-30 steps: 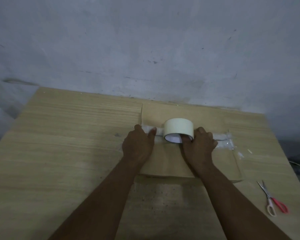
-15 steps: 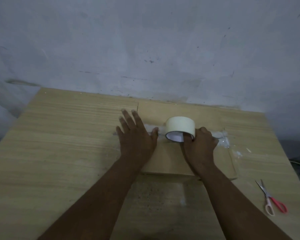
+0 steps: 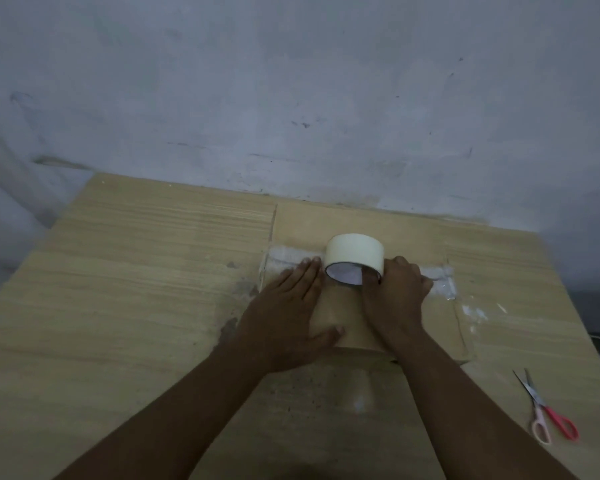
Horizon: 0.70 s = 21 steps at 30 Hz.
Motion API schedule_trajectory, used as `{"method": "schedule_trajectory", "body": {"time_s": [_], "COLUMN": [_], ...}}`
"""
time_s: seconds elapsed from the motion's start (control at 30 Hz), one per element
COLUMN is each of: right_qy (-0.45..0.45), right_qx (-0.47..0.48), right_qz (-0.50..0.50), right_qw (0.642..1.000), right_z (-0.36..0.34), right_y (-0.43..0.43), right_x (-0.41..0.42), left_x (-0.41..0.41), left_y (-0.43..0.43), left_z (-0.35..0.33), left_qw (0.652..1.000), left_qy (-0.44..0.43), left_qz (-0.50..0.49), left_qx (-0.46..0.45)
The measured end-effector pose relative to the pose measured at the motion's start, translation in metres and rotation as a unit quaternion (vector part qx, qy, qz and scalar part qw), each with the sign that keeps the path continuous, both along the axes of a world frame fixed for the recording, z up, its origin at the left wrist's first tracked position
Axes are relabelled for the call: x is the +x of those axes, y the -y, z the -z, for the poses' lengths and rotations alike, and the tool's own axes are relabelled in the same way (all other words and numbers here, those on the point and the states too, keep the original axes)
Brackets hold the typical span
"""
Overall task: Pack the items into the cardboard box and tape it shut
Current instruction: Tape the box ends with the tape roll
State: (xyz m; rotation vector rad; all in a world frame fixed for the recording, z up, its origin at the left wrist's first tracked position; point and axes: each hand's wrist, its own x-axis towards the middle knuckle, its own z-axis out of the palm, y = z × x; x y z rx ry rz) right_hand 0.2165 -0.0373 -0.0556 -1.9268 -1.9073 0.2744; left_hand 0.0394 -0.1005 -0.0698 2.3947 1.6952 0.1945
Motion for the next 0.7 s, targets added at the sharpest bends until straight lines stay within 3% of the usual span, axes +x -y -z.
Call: {"method": "schedule_trajectory", "body": {"time_s": [0.2, 0.47, 0.7], "right_qy": [-0.006, -0.046, -0.057], "right_qx": [0.006, 0.001, -0.001], "right_qz": [-0.028, -0.029, -0.018], "right_qw": [1.0, 0.998, 0.998], "right_z": [0.002, 0.0, 0.004], "right_y": [-0.002, -0.002, -0.004], "right_x": [0.007, 0.006, 0.006], "left_x": [-0.015, -0.004, -0.003], "left_y": [0.006, -0.015, -0.023], "left_z": [-0.004, -0.003, -0.002], "left_qw": [0.999, 1.0, 0.999], "left_qy": [0.017, -0.023, -0.02], "left_qz": [0.05, 0.005, 0.025], "left_qx": [0.005, -0.005, -0.017]}}
